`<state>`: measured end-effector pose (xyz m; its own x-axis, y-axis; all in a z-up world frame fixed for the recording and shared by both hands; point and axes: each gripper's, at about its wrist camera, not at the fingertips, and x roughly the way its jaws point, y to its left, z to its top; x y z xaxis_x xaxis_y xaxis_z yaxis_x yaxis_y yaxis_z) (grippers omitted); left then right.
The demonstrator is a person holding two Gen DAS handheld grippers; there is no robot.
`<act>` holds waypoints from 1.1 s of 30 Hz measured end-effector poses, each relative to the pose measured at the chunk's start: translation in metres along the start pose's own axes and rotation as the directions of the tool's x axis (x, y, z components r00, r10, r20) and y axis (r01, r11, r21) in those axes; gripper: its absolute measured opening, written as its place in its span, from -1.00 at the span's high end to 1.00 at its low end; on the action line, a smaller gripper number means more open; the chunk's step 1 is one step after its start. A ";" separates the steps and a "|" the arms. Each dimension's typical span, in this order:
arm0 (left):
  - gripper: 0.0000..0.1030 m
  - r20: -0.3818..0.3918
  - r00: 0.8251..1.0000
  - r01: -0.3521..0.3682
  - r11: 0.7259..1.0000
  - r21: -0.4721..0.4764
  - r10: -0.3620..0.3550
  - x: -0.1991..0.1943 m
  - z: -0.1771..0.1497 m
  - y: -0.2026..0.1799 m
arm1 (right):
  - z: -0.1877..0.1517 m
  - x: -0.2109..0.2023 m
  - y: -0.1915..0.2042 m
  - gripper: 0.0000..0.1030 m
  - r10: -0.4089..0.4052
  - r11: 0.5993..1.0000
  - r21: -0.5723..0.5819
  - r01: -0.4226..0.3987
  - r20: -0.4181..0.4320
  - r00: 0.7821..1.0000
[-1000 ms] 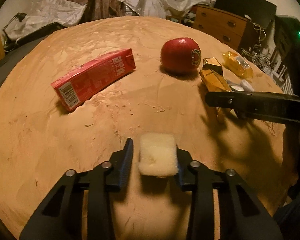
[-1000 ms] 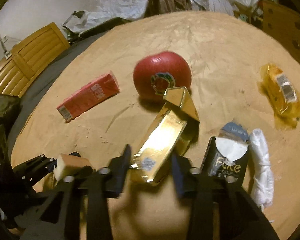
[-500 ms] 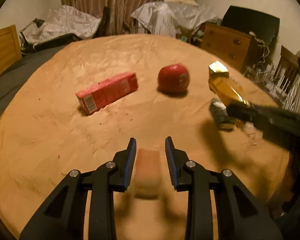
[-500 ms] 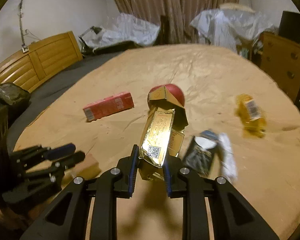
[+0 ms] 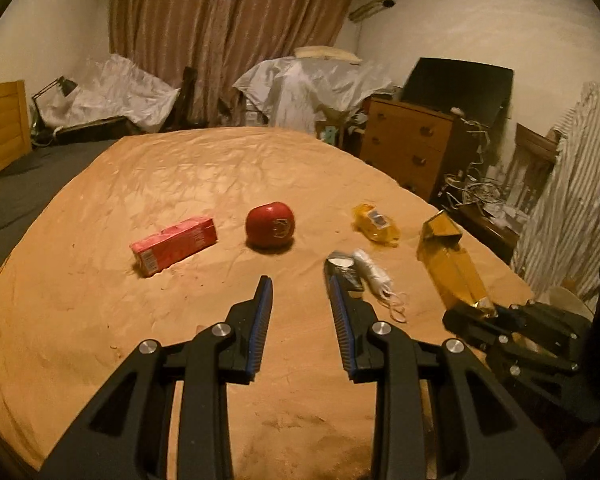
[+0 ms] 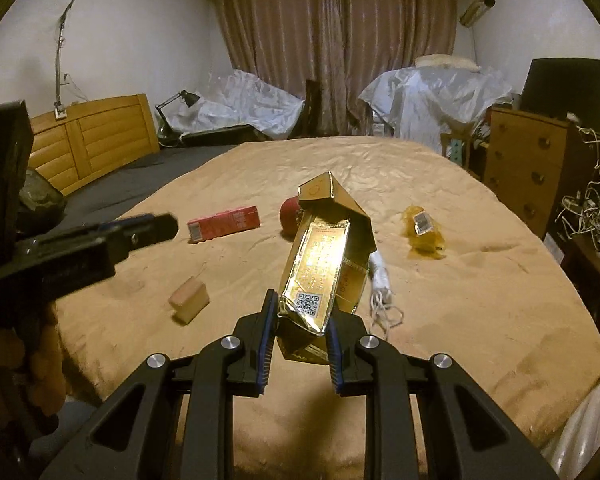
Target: Collect trash
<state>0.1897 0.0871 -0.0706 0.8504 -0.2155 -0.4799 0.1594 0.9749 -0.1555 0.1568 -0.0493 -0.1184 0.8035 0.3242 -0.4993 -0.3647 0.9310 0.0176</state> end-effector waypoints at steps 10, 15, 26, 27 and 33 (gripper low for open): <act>-0.41 -0.219 0.971 -0.105 0.994 -0.008 0.101 0.060 -0.053 0.077 | -0.029 -0.018 -0.013 0.52 0.060 0.997 0.056 -0.057 -0.061 0.996; -0.41 -0.250 0.964 -0.101 0.995 -0.014 0.094 0.091 -0.057 0.080 | -0.027 -0.005 -0.006 0.52 0.072 0.996 0.052 -0.069 -0.078 0.994; 0.52 -0.293 0.943 -0.121 0.984 0.134 0.156 0.122 -0.069 0.066 | -0.056 -0.007 -0.030 0.03 0.333 0.941 0.148 -0.303 -0.270 0.903; 0.52 -0.290 0.945 -0.117 0.985 0.130 0.150 0.122 -0.070 0.067 | -0.069 -0.008 -0.023 0.01 0.352 0.936 0.110 -0.335 -0.331 0.875; 0.51 -0.276 0.952 -0.108 0.989 0.097 0.131 0.123 -0.072 0.071 | -0.175 0.037 0.024 0.01 0.359 0.869 0.001 -0.494 -0.688 0.630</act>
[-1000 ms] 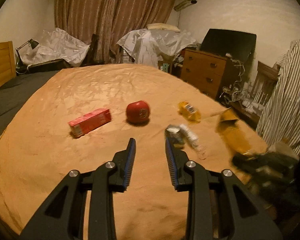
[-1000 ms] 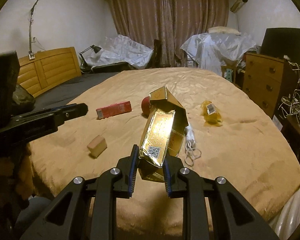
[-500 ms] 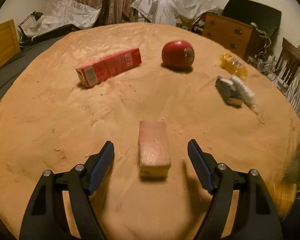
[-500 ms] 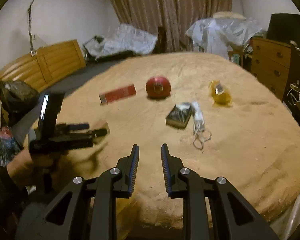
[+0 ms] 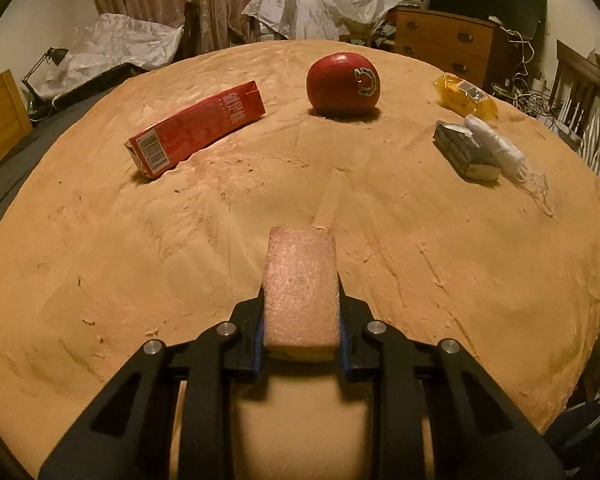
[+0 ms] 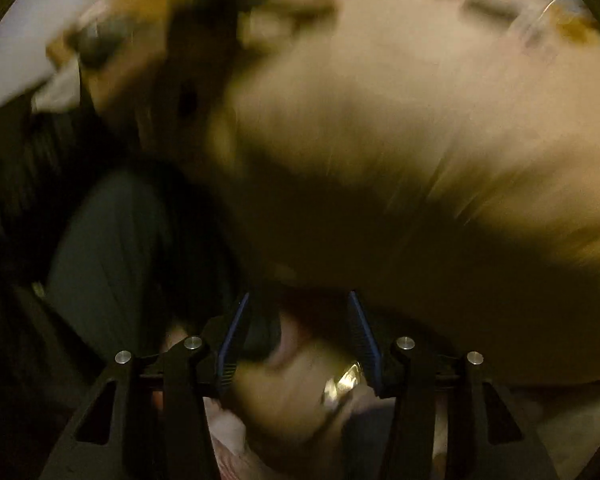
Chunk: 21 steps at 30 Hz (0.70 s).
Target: Collect trash
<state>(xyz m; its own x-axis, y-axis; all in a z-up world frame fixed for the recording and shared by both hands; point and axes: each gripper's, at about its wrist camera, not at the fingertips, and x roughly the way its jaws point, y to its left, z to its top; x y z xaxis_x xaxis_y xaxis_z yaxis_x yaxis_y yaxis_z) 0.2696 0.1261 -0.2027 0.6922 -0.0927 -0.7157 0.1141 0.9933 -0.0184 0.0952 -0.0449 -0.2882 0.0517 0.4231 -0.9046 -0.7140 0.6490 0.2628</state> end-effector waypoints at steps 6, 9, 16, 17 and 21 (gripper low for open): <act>0.51 0.013 1.000 0.011 1.000 -0.008 -0.011 -0.001 -0.002 0.002 | -0.029 0.125 -0.033 -0.10 0.082 0.997 0.028 -0.078 -0.413 0.907; 0.51 0.021 1.000 0.012 1.000 -0.013 -0.012 -0.002 -0.003 0.002 | -0.054 0.181 -0.083 -0.10 0.154 0.938 0.347 0.015 -0.455 0.877; 0.50 0.019 0.998 0.055 0.997 -0.048 -0.054 -0.002 -0.002 0.009 | -0.096 0.276 -0.093 -0.11 0.108 0.886 0.429 0.177 -0.562 0.820; 0.50 0.020 0.998 0.063 0.997 -0.053 -0.062 -0.002 -0.002 0.011 | -0.097 0.287 -0.092 -0.10 0.100 0.894 0.411 0.181 -0.575 0.812; 0.50 0.021 0.996 0.083 0.994 -0.068 -0.081 -0.002 -0.001 0.015 | -0.108 0.324 -0.098 -0.10 0.040 0.911 0.343 0.230 -0.627 0.778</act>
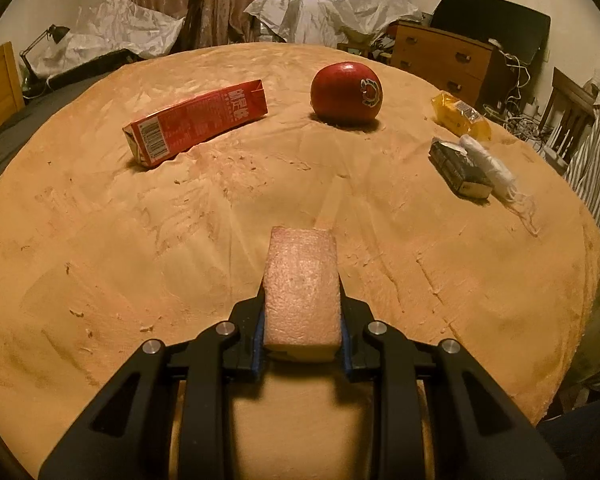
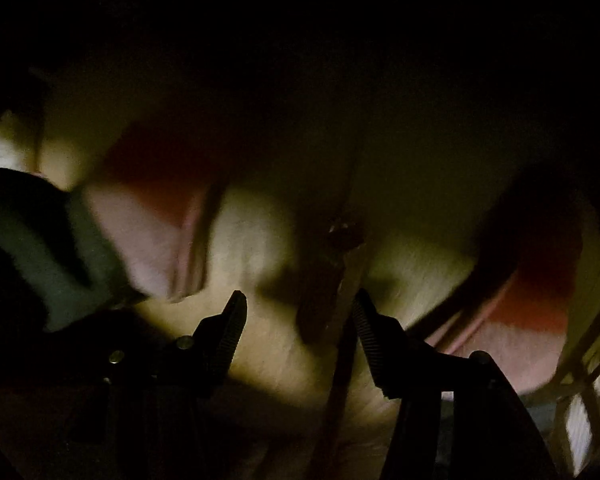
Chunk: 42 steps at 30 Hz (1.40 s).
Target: Collect trash
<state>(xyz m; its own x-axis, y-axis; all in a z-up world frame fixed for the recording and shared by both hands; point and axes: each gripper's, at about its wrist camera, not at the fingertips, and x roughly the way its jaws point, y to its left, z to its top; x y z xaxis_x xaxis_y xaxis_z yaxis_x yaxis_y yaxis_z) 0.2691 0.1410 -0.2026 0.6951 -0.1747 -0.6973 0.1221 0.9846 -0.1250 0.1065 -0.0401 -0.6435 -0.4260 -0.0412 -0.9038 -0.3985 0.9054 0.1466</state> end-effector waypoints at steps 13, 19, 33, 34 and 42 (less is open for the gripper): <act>0.49 -0.002 0.999 -0.048 0.998 0.035 0.048 0.003 0.002 -0.009 | 0.015 0.028 -0.014 0.34 -0.069 0.996 -0.054 0.067 -0.022 0.997; 0.49 0.003 0.999 -0.033 0.999 0.017 0.032 0.002 0.001 -0.007 | -0.022 -0.046 0.066 0.35 -0.200 0.810 -0.542 0.225 0.106 0.974; 0.48 0.017 0.998 -0.060 0.998 0.022 0.060 -0.002 -0.002 -0.009 | -0.141 -0.434 0.126 0.33 0.128 0.761 -0.524 0.382 0.699 0.704; 0.48 0.014 0.998 -0.059 0.998 0.016 0.059 -0.002 -0.002 -0.009 | -0.153 -0.468 0.119 0.33 0.143 0.784 -0.485 0.388 0.749 0.647; 0.20 0.001 0.996 -0.092 0.995 -0.027 0.092 0.000 0.004 -0.012 | -0.094 -0.617 0.013 0.22 -0.004 0.937 -0.129 0.323 0.925 0.381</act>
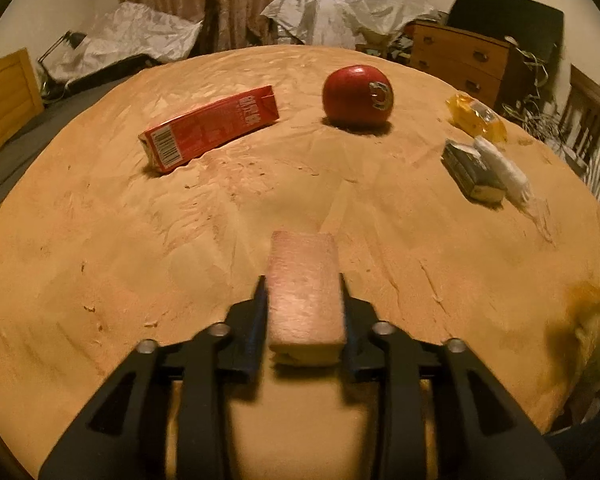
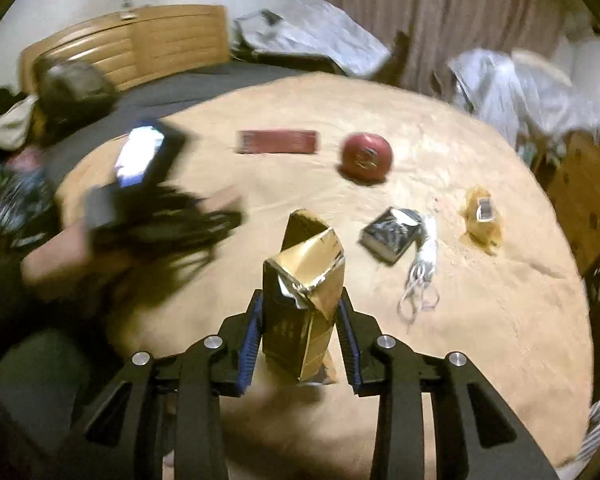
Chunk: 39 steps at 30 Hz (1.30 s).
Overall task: Collect trash
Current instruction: 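Lift the sponge and gold pack and carry both over the white bucket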
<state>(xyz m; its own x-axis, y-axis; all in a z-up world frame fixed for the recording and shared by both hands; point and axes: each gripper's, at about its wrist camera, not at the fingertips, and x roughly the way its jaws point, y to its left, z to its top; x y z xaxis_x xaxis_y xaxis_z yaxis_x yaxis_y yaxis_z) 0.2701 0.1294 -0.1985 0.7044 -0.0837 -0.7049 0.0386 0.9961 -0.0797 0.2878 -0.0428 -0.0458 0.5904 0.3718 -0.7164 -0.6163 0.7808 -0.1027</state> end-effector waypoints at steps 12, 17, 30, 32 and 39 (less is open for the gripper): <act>-0.55 0.004 1.000 0.001 0.998 -0.060 -0.001 -0.010 -0.003 0.012 | -0.069 0.009 -0.017 -0.25 -0.026 0.960 0.278 0.007 0.063 0.998; -0.55 -0.018 0.999 -0.033 0.998 -0.062 0.032 -0.002 0.004 0.007 | -0.065 0.050 0.025 -0.25 0.008 0.975 0.222 -0.010 0.012 1.000; 0.49 -0.028 0.994 -0.109 0.994 -0.020 0.109 0.002 0.010 -0.004 | -0.065 0.144 0.053 0.04 -0.170 0.982 0.059 0.179 -0.127 0.977; 0.49 0.012 0.995 -0.102 0.994 -0.033 0.103 -0.012 0.012 -0.007 | -0.070 0.126 0.051 0.05 -0.165 0.979 0.114 0.171 -0.066 0.984; 0.49 0.209 0.976 -0.059 0.997 -0.046 0.068 -0.096 0.026 -0.037 | -0.071 0.034 0.063 0.04 -0.178 0.958 0.255 0.129 0.182 0.967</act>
<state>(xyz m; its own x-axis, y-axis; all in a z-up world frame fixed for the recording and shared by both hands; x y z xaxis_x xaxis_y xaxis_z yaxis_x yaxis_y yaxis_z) 0.2192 0.1017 -0.1098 0.8380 -0.0082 -0.5456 -0.0361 0.9969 -0.0704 0.2324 -0.0169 -0.1256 0.7753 0.3117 -0.5493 -0.3818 0.9241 -0.0145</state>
